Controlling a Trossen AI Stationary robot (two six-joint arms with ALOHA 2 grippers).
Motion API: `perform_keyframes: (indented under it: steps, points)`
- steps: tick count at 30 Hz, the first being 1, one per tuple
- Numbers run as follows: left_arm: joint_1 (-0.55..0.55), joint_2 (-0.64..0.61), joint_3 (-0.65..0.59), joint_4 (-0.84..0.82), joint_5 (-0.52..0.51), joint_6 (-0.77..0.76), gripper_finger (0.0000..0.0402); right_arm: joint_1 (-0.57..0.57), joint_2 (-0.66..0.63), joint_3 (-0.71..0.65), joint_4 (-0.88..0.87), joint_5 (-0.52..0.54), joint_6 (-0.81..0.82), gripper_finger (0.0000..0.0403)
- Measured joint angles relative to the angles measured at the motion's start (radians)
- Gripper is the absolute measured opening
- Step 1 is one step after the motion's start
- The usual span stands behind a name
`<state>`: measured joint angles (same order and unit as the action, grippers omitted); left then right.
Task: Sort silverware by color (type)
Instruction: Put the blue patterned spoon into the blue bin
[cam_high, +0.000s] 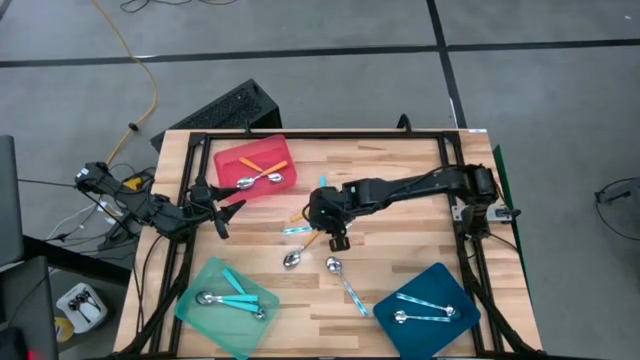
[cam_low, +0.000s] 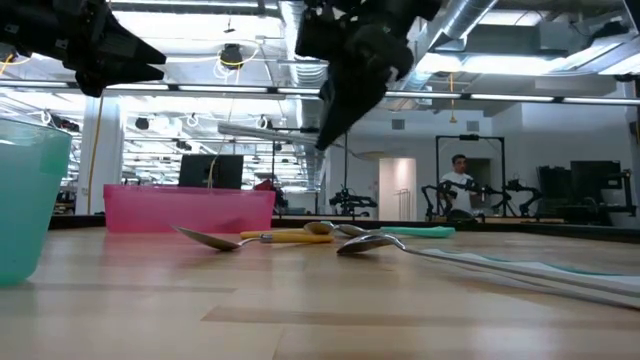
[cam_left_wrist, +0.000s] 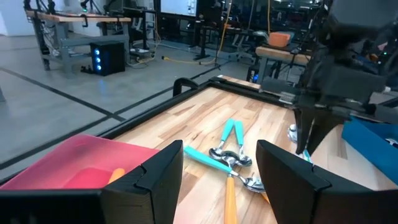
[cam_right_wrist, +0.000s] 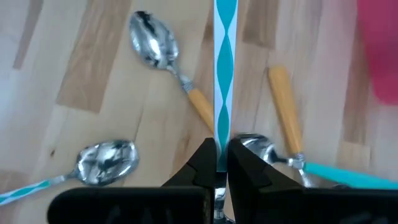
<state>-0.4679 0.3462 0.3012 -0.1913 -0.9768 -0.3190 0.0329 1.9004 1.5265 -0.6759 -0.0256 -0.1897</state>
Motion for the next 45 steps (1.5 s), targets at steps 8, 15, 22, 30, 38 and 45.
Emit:
perform_keyframes:
  steps: [8, 15, 22, 30, 38, 45]
  points:
    - [0.0, 0.0, 0.0, -0.009, 0.0, 0.001, 0.019, 0.058, -0.007, -0.007, -0.021, -0.002, 0.015, 0.0045]
    - [0.0, 0.0, 0.0, -0.014, 0.0, 0.0, 0.019, 0.129, -0.005, -0.007, -0.038, -0.002, 0.06, 0.0045]
    - [0.0, 0.0, 0.0, -0.014, -0.004, 0.001, 0.019, 0.202, -0.005, -0.007, -0.061, -0.001, 0.136, 0.0045]
    - [0.0, 0.0, 0.0, -0.014, -0.005, 0.001, 0.019, 0.3, -0.005, -0.007, -0.072, 0.031, 0.242, 0.0045]
    - [0.0, 0.0, 0.0, -0.013, -0.006, 0.001, 0.019, 0.415, -0.008, -0.007, -0.083, 0.136, 0.357, 0.0045]
    - [0.0, 0.0, 0.0, -0.012, -0.026, 0.0, 0.019, 0.496, -0.024, -0.006, -0.136, 0.161, 0.472, 0.0045]
